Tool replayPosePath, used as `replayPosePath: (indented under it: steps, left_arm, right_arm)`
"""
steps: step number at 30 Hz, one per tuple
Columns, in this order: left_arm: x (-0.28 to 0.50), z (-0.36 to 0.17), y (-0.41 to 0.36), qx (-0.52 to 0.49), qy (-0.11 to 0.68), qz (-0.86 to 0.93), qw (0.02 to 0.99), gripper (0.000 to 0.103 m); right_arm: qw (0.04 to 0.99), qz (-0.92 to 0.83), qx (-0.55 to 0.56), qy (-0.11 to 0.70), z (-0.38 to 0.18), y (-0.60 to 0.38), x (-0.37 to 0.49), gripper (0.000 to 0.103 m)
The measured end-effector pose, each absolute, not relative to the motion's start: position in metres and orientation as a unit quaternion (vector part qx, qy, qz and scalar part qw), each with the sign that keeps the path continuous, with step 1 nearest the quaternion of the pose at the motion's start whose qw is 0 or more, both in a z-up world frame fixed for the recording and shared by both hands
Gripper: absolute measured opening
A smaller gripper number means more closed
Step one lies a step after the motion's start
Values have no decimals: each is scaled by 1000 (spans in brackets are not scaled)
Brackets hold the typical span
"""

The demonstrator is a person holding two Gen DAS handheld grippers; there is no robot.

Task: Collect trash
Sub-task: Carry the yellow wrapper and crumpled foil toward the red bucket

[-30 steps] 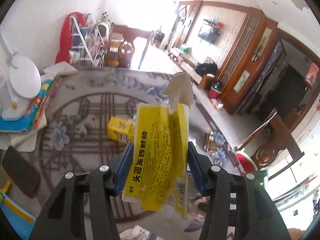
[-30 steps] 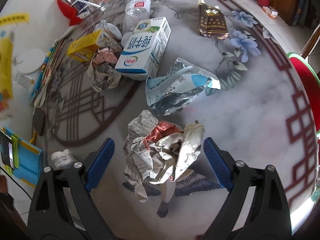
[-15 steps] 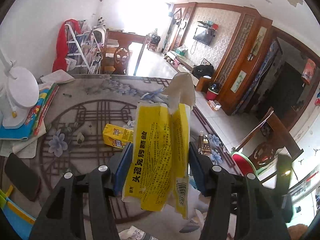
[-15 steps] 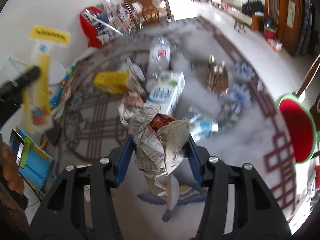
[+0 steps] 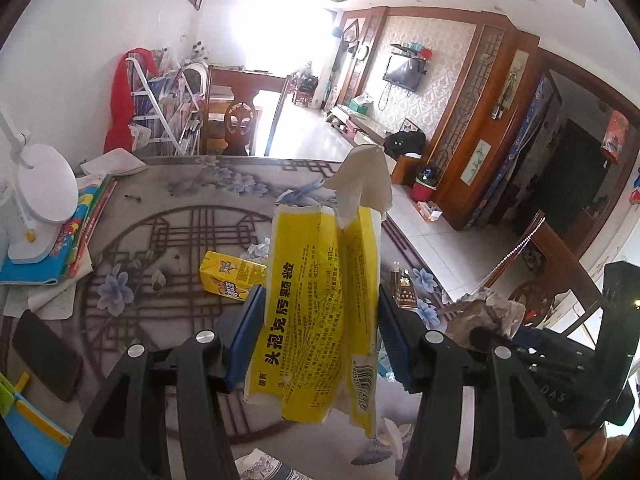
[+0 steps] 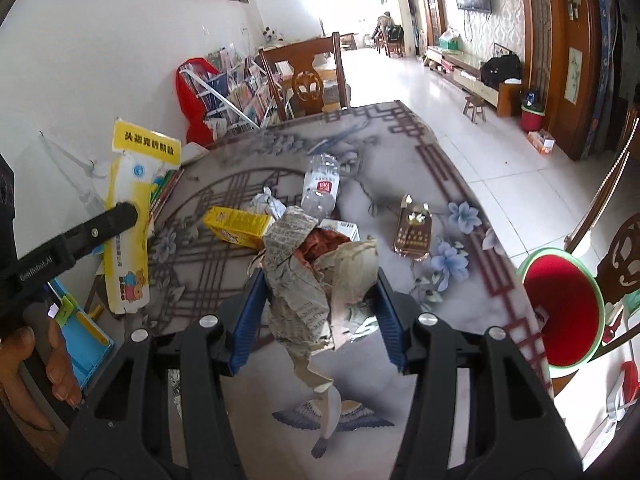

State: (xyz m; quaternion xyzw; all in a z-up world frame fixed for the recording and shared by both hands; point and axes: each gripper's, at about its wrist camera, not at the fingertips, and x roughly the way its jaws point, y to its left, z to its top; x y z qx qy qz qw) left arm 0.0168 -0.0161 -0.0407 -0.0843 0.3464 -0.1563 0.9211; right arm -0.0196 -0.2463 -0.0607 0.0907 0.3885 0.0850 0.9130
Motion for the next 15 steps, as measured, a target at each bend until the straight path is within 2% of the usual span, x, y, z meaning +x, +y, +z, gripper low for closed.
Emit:
replayPosePath:
  steps: [15]
  left_arm:
    - [19,-27,-41,-84,335,-156,926,53]
  right_arm:
    - [925,96,84,359,-42,-270,-21,53]
